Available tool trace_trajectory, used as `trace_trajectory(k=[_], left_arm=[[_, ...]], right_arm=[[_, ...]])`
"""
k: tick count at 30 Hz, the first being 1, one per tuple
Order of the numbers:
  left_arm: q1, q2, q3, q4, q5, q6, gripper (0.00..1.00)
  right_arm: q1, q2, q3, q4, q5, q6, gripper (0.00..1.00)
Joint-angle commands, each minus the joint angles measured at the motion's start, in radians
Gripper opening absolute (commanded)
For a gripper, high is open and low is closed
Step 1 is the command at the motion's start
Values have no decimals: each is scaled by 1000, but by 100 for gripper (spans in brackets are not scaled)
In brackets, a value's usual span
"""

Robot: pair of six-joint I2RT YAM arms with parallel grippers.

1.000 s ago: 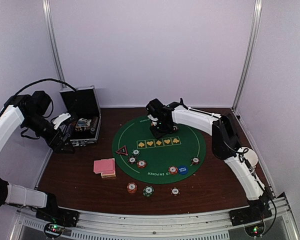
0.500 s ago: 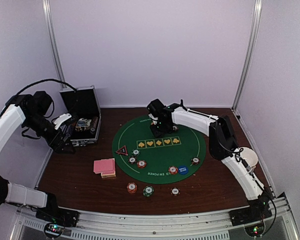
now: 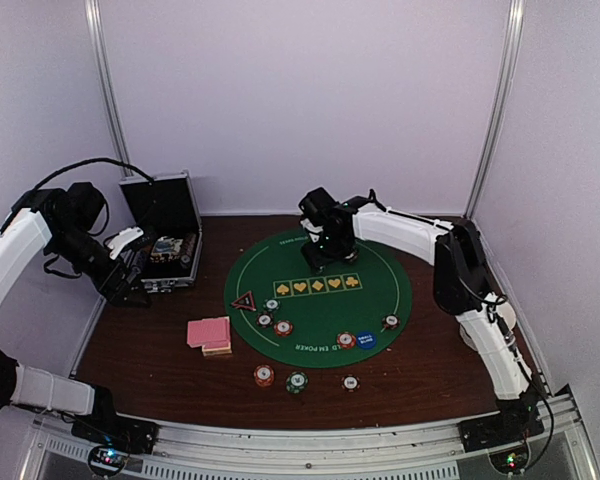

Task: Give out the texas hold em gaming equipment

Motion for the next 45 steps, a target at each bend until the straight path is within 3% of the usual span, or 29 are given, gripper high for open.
trace_trajectory(k=[1, 8, 15, 24, 34, 45], left_arm=[[-5, -7, 6, 0, 0, 15, 98], [-4, -16, -2, 0, -5, 17, 98], [-4, -8, 8, -1, 7, 13, 98], [-4, -13, 10, -1, 7, 9, 97], [-4, -16, 10, 0, 8, 6, 98], [-5, -14, 11, 0, 6, 5, 97]], right_arm=[[71, -230, -159, 51, -7, -26, 66], [259, -498, -571, 123, -54, -23, 70], [439, -565, -775, 145, -134, 36, 82], [504, -501, -805, 151, -226, 20, 83], [515, -412, -771, 129, -204, -9, 81], [526, -395, -764, 124, -186, -4, 58]])
